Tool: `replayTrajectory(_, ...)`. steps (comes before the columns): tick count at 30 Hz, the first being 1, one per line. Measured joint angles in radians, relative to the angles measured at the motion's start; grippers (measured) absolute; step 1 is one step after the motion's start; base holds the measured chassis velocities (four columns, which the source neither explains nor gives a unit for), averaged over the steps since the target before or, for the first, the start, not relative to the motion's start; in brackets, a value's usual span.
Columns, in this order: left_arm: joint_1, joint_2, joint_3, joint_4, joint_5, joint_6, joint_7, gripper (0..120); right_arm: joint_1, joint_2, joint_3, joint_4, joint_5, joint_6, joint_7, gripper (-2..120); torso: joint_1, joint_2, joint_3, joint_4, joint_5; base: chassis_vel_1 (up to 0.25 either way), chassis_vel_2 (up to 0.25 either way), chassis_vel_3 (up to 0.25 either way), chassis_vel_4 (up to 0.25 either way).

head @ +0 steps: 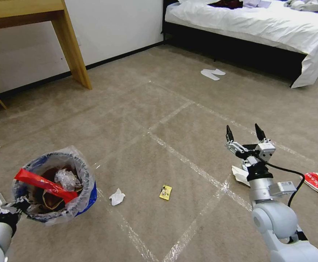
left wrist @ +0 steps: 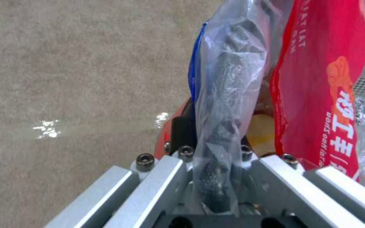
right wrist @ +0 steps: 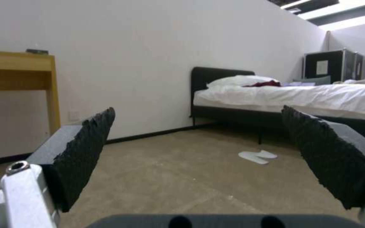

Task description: Pick up the trash bin and place the garbage on the floor into it.

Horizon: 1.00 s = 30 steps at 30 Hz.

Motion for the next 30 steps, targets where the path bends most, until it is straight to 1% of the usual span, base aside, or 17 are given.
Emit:
replayTrajectory(5, 0.0, 0.003, -0.001, 0.003, 0.001, -0.001, 0.0, 0, 0.027, -0.033, -0.034, -0.001, 0.03, -0.032, 0.03, 100, 0.0, 0.0, 0.0, -0.0001, 0.0001, 0.0, 0.0, 0.0, 0.0)
replayTrajectory(6, -0.001, 0.004, 0.0, 0.005, 0.002, -0.001, 0.0, 0, 0.047, -0.057, -0.06, 0.007, 0.059, -0.07, 0.054, 100, 0.0, 0.0, 0.0, -0.0002, 0.0001, 0.0, 0.0, 0.0, 0.0)
replayTrajectory(7, -0.003, 0.004, 0.001, 0.006, 0.003, -0.001, 0.0, 0, 0.086, -0.094, -0.109, 0.022, 0.11, -0.15, 0.111, 100, 0.0, 0.0, 0.0, -0.0003, 0.0001, 0.0, 0.0, 0.0, 0.0)
replayTrajectory(8, -0.003, 0.004, 0.001, 0.006, 0.003, -0.001, 0.0, 0, 0.086, -0.094, -0.109, 0.022, 0.11, -0.15, 0.111, 100, 0.0, 0.0, 0.0, -0.0003, 0.0001, 0.0, 0.0, 0.0, 0.0)
replayTrajectory(9, -0.003, 0.004, 0.002, 0.008, 0.005, -0.001, 0.0, 0, 0.142, -0.137, -0.174, 0.046, 0.199, -0.276, 0.205, 100, 0.0, 0.0, 0.0, 0.0, 0.0, 0.0, 0.0, 0.0, 0.0)
replayTrajectory(10, -0.003, 0.004, 0.002, 0.008, 0.005, -0.001, 0.0, 0, 0.142, -0.137, -0.174, 0.046, 0.199, -0.276, 0.205, 100, 0.0, 0.0, 0.0, 0.0, 0.0, 0.0, 0.0, 0.0, 0.0)
replayTrajectory(12, -0.004, 0.003, 0.002, 0.014, 0.009, -0.001, 0.0, 0, 0.256, -0.194, -0.279, 0.084, 0.456, -0.519, 0.386, 100, 0.0, 0.0, 0.0, 0.0002, 0.0, 0.0, 0.0, 0.0, 0.0)
replayTrajectory(13, -0.004, 0.003, 0.002, 0.014, 0.009, -0.001, 0.0, 0, 0.256, -0.194, -0.279, 0.084, 0.456, -0.519, 0.386, 100, 0.0, 0.0, 0.0, 0.0002, 0.0, 0.0, 0.0, 0.0, 0.0)
replayTrajectory(15, -0.011, 0.003, 0.008, 0.022, 0.013, -0.001, 0.0, 0, 0.345, -0.229, -0.357, 0.094, 0.657, -0.694, 0.509, 100, 0.0, 0.0, 0.0, 0.0004, -0.0002, 0.0, 0.0, 0.0, 0.0)
replayTrajectory(16, -0.011, 0.003, 0.008, 0.022, 0.013, -0.001, 0.0, 0, 0.345, -0.229, -0.357, 0.094, 0.657, -0.694, 0.509, 100, 0.0, 0.0, 0.0, 0.0004, -0.0002, 0.0, 0.0, 0.0, 0.0)
replayTrajectory(18, -0.024, 0.012, 0.026, 0.037, 0.015, 0.001, 0.0, 0, 0.392, -0.245, -0.422, 0.085, 0.808, -0.781, 0.628, 100, 0.0, 0.0, 0.0, 0.0002, -0.0002, 0.0, 0.0, 0.0, 0.0)
replayTrajectory(19, -0.024, 0.012, 0.026, 0.037, 0.015, 0.001, 0.0, 0, 0.392, -0.245, -0.422, 0.085, 0.808, -0.781, 0.628, 100, 0.0, 0.0, 0.0, 0.0002, -0.0002, 0.0, 0.0, 0.0, 0.0)
replayTrajectory(21, -0.028, 0.018, 0.034, 0.055, 0.022, 0.001, 0.003, 0, 0.437, -0.232, -0.505, 0.045, 0.978, -0.865, 0.775, 100, 0.0, 0.0, 0.0, -0.0001, 0.0001, 0.0, 0.0, 0.0, 0.0)
replayTrajectory(22, -0.028, 0.018, 0.034, 0.055, 0.022, 0.001, 0.003, 0, 0.437, -0.232, -0.505, 0.045, 0.978, -0.865, 0.775, 100, 0.0, 0.0, 0.0, -0.0001, 0.0001, 0.0, 0.0, 0.0, 0.0)
replayTrajectory(24, -0.029, 0.023, 0.034, 0.062, 0.023, 0.001, 0.003, 0, 0.454, -0.213, -0.545, 0.019, 1.056, -0.929, 0.837, 100, 0.0, 0.0, 0.0, 0.0001, 0.0001, 0.0, 0.0, 0.0, 0.0)
replayTrajectory(26, -0.029, 0.024, 0.033, 0.063, 0.023, 0.001, 0.003, 0, 0.469, -0.203, -0.573, -0.004, 1.099, -0.958, 0.863, 100, 0.0, 0.0, 0.0, 0.0, 0.0, 0.0, 0.0, 0.0, 0.0)
replayTrajectory(30, -0.032, 0.02, 0.033, 0.065, 0.023, 0.001, 0.003, 0, 0.499, -0.187, -0.63, -0.07, 1.143, -0.977, 0.884, 100, 0.0, 0.0, 0.0, -0.0001, 0.0, 0.0, 0.0, 0.0, 0.0)
